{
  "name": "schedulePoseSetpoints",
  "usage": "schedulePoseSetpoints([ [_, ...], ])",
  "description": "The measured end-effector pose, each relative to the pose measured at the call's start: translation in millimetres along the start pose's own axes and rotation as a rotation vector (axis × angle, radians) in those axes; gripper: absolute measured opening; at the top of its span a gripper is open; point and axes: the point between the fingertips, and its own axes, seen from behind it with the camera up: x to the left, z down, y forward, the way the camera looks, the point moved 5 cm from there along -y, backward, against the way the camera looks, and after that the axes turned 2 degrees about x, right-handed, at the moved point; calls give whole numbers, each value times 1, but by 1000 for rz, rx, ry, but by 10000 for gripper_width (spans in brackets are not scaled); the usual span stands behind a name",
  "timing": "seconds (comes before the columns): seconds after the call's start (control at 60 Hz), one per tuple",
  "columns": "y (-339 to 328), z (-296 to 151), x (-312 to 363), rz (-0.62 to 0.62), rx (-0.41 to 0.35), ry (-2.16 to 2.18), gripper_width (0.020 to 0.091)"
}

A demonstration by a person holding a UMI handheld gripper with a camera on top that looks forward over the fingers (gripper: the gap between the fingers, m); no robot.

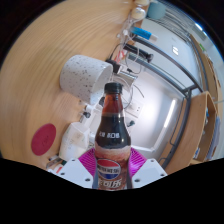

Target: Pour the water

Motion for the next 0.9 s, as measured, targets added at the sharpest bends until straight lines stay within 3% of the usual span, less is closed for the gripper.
schedulePoseSetpoints([
  [0.167, -19, 22, -3, -78, 23, 557, 390],
  [0.3, -33, 31, -12, -55, 26, 1022, 391],
  [0.533, -25, 31, 8, -235, -79, 1785, 395],
  [0.9, -5, 12, 49, -285, -90, 1924, 403],
])
